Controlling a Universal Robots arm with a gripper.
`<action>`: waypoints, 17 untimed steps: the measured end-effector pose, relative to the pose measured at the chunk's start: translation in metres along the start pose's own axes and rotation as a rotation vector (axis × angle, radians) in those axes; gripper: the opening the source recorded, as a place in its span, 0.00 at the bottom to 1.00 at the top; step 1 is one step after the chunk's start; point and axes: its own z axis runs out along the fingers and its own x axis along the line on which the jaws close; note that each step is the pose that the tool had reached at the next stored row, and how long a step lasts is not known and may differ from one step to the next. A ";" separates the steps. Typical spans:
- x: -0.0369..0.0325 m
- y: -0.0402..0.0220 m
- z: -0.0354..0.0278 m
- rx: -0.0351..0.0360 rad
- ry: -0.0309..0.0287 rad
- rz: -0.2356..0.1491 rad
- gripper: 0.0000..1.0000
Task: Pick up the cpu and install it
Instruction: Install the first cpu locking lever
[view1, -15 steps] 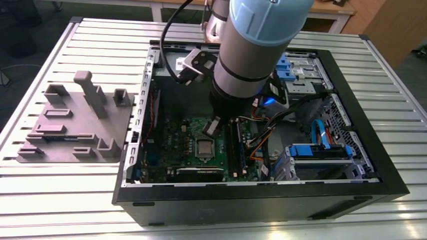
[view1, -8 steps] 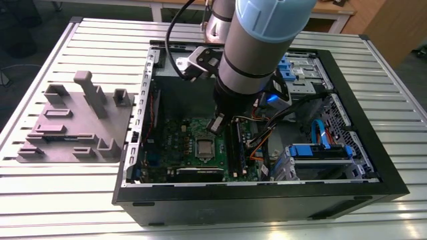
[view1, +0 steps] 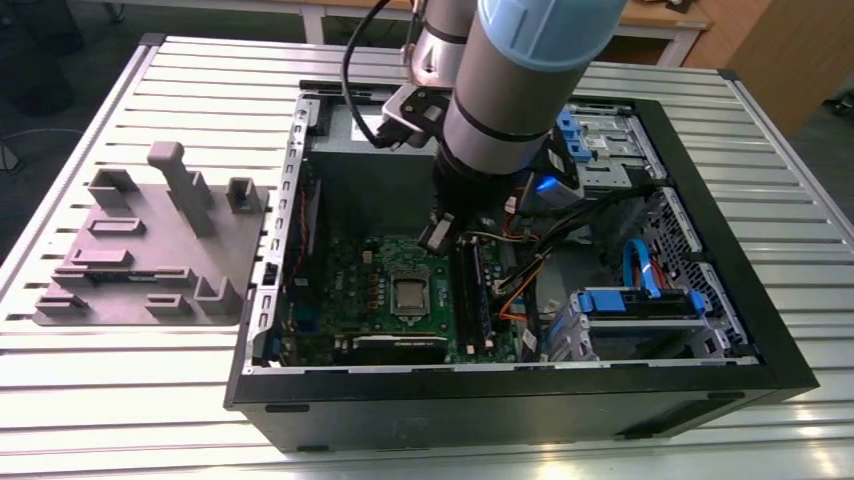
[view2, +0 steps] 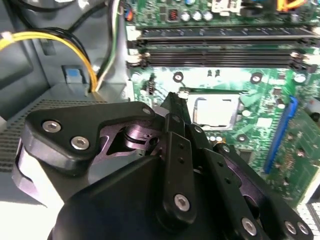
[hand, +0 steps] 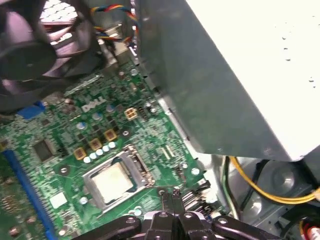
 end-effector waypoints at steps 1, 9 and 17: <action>-0.0028 0.0004 0.0006 0.0000 0.0000 0.000 0.10; -0.0115 -0.0026 0.0024 0.0004 0.0005 0.000 0.10; -0.0178 -0.0005 0.0066 0.0005 0.0006 0.000 0.10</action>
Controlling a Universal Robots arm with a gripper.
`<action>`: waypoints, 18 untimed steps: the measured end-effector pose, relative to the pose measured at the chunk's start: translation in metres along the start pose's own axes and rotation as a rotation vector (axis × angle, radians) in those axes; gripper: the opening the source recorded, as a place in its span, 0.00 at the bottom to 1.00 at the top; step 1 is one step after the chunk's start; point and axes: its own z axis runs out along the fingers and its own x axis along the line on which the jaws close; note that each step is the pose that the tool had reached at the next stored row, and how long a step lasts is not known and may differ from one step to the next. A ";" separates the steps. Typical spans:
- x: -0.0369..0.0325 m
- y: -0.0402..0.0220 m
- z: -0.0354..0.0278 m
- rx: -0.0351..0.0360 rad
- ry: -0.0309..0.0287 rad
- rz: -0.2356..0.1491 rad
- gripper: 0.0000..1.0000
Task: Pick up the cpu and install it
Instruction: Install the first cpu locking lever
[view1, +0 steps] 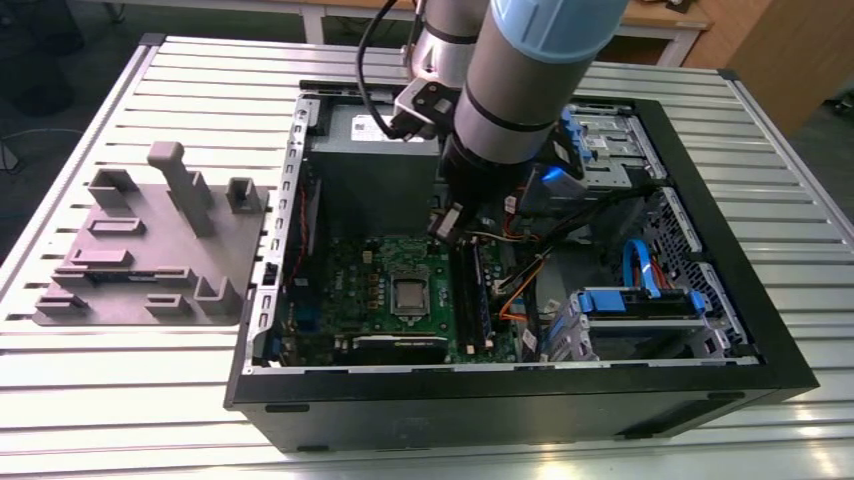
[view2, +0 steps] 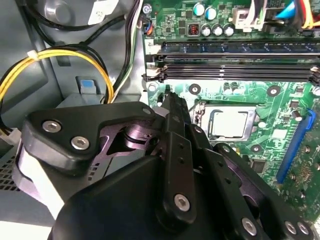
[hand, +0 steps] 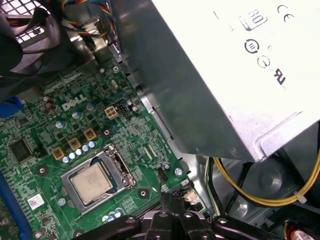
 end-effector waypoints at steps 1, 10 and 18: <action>0.0000 0.0007 0.0003 -0.0001 0.0001 -0.001 0.10; 0.0048 0.0040 0.0003 0.0036 0.0085 -0.009 0.10; 0.0108 0.0002 -0.0007 0.0047 0.0109 -0.012 0.10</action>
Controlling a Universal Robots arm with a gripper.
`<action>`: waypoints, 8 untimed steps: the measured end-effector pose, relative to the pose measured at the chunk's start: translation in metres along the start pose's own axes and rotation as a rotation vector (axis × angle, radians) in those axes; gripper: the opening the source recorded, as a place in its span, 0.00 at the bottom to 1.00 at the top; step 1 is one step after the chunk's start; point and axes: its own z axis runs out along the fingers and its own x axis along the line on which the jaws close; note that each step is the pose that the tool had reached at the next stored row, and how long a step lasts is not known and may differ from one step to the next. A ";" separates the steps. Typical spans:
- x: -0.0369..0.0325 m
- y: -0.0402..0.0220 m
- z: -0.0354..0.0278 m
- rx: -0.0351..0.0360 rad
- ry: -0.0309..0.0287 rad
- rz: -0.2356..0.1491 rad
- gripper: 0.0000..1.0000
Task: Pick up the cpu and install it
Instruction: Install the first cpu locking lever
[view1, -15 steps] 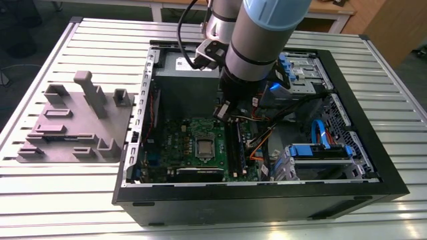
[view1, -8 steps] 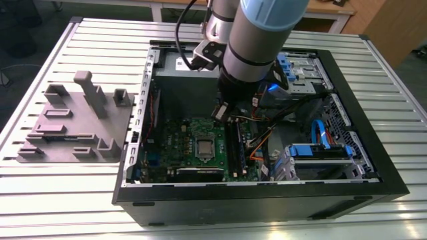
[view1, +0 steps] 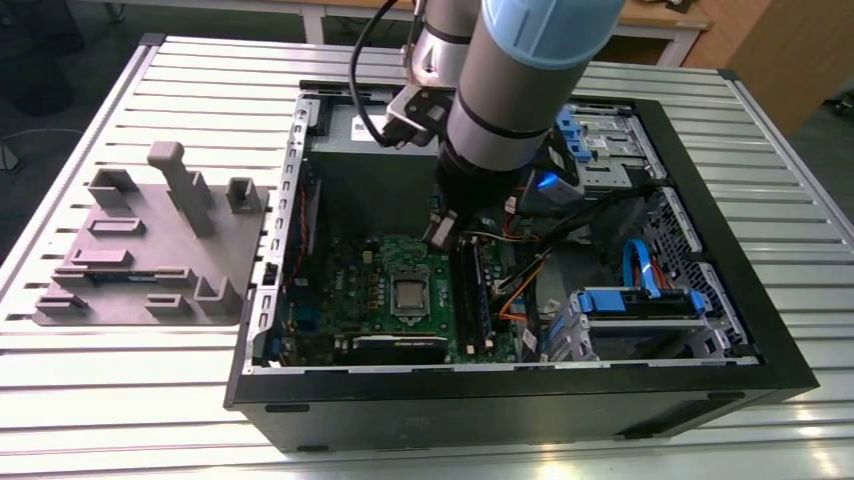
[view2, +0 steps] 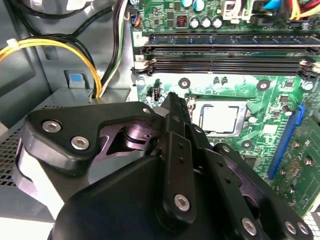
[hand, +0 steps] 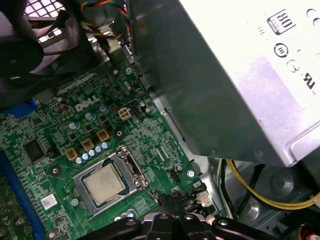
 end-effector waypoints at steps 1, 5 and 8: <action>0.0009 -0.0005 -0.0001 -0.0002 0.0002 -0.002 0.10; 0.0047 -0.0027 -0.0008 -0.0004 0.0007 -0.005 0.10; 0.0054 -0.0032 -0.0009 -0.0004 0.0007 -0.005 0.10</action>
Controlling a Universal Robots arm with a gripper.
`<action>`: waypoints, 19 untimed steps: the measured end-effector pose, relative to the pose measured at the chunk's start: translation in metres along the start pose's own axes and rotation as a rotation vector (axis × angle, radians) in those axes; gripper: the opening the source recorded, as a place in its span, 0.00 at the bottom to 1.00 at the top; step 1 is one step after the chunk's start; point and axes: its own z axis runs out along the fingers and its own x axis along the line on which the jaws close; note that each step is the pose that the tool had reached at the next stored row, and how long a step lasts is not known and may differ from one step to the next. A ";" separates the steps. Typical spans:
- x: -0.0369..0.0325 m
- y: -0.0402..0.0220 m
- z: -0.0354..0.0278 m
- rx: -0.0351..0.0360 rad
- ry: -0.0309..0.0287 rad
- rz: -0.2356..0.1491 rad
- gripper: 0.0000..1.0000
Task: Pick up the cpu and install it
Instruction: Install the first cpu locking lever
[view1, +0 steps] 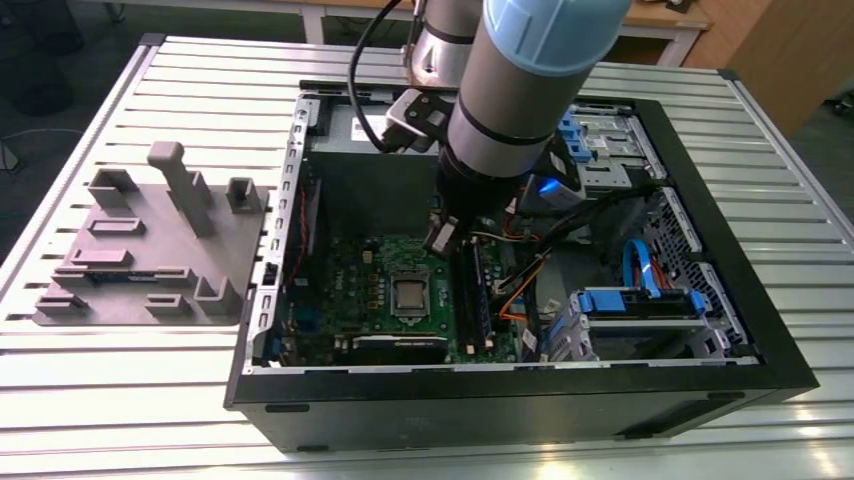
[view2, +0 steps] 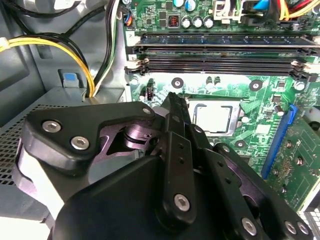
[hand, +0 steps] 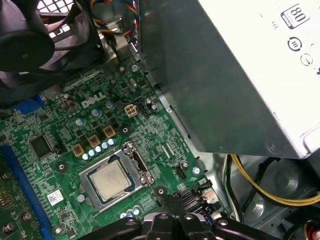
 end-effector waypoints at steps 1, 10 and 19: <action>0.0004 -0.0002 -0.0001 0.0000 0.0001 0.000 0.10; 0.0015 -0.0009 -0.0003 0.0010 0.0017 0.000 0.10; 0.0027 0.0008 0.0000 -0.0031 0.0088 -0.052 0.10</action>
